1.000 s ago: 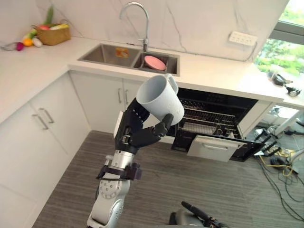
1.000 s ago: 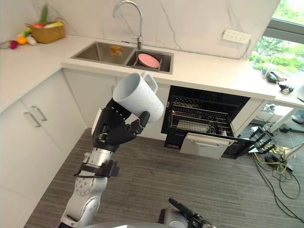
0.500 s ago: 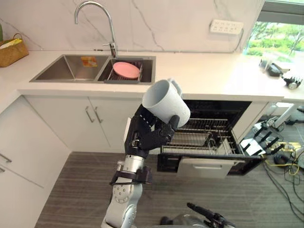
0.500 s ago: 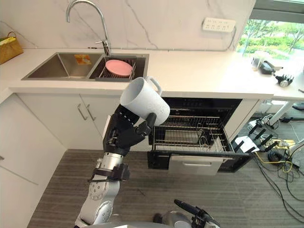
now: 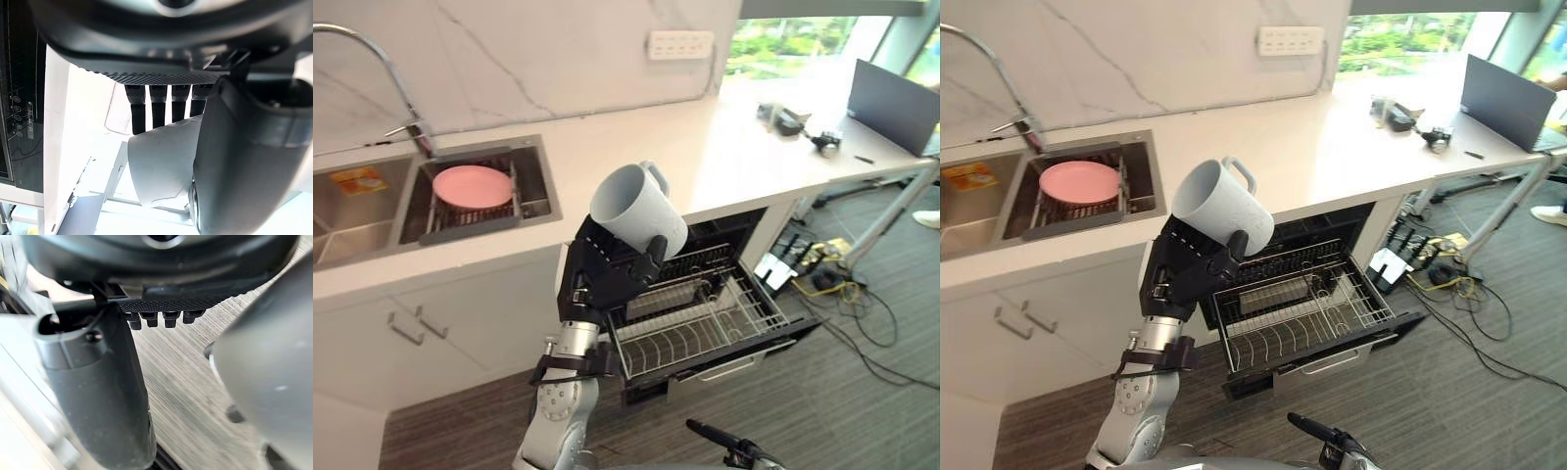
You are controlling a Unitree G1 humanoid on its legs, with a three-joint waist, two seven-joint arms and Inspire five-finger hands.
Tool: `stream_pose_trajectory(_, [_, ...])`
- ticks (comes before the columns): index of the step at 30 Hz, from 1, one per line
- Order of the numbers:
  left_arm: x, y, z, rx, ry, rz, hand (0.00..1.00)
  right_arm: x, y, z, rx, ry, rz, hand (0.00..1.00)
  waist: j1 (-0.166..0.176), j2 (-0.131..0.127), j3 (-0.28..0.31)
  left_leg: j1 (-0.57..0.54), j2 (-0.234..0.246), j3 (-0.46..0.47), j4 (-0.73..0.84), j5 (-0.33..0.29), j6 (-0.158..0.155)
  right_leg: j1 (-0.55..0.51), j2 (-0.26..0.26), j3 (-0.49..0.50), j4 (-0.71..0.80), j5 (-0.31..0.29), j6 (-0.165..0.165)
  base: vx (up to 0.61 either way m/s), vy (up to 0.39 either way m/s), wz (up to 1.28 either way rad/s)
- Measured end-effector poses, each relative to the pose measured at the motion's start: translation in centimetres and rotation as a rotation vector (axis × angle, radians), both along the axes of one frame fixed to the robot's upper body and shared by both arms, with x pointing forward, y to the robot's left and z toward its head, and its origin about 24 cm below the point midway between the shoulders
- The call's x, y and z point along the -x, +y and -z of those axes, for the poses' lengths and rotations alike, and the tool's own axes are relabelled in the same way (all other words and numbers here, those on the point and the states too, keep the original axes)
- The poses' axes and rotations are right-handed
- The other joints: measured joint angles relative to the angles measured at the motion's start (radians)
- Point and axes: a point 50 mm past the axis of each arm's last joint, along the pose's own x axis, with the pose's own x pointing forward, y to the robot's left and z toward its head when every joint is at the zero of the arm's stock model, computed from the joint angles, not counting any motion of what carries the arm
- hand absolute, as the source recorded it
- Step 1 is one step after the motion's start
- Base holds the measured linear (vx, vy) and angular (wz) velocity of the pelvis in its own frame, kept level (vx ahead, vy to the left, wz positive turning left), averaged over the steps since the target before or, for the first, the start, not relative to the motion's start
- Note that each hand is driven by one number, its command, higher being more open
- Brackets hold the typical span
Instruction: Walk over to the sink, pick up the cup, carry it to the dishwasher, place the cup inside the dishwasher, then close the dishwasher door
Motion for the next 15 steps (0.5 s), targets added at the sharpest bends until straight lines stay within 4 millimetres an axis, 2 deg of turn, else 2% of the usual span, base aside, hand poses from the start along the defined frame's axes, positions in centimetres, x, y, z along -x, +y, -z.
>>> stream_pose_trajectory(4, [-0.1,-0.2,-0.6,-0.022,-0.047,0.051,0.0,0.8,-1.4,-0.3,0.084,0.014,0.186,1.0,-0.005,-0.004,-0.015,0.035,-0.011,0.01,-0.07,-0.001,-0.001,0.0,-0.006,0.017,-0.02,0.008,0.011,0.03,0.084,-0.16])
stream_pose_trajectory(8, [-0.1,-0.1,-1.0,-0.031,-0.069,0.059,0.0,-1.4,-4.1,-2.7,0.251,-0.102,0.318,1.0,-0.012,-0.007,-0.018,0.047,-0.015,0.059,-0.092,-0.002,-0.002,-0.018,-0.01,0.057,-0.027,0.01,0.013,-0.06,0.038,-0.38])
stream_pose_trajectory(10, [0.0,-0.2,-1.3,-0.032,-0.082,0.066,0.0,-3.0,-5.8,-4.6,0.325,-0.192,0.357,1.0,-0.028,-0.007,-0.029,0.049,-0.015,0.069,-0.094,-0.001,0.0,-0.016,-0.011,0.064,-0.039,0.023,0.022,-0.08,0.033,-0.24])
stream_pose_trajectory(11, [0.1,-0.4,-1.4,-0.04,-0.091,0.071,0.0,-4.0,-7.0,-6.1,0.379,-0.26,0.378,1.0,-0.028,-0.014,-0.039,0.049,-0.015,0.077,-0.1,0.0,0.002,-0.017,-0.012,0.071,-0.049,0.032,0.027,-0.05,0.032,-0.14])
stream_pose_trajectory(12, [0.1,-0.4,-1.5,-0.047,-0.094,0.071,0.0,-4.6,-7.7,-6.9,0.408,-0.301,0.388,1.0,-0.028,-0.011,-0.048,0.049,-0.016,0.081,-0.102,0.001,0.003,-0.017,-0.012,0.076,-0.054,0.036,0.028,-0.06,0.043,-0.21])
stream_pose_trajectory(14, [0.1,-0.3,-1.5,-0.071,-0.098,0.048,0.0,-8.0,-9.7,-10.9,0.544,-0.493,0.354,1.0,-0.028,-0.009,-0.063,0.049,-0.018,0.102,-0.109,0.005,0.009,-0.019,-0.016,0.092,-0.079,0.057,0.034,-0.06,0.046,-0.25])
stream_pose_trajectory(15, [0.1,-0.3,-1.5,-0.08,-0.099,0.041,0.0,-8.8,-10.2,-12.1,0.585,-0.55,0.343,1.0,-0.033,-0.013,-0.063,0.05,-0.018,0.109,-0.109,0.006,0.011,-0.021,-0.013,0.1,-0.086,0.064,0.037,-0.06,0.039,-0.31])
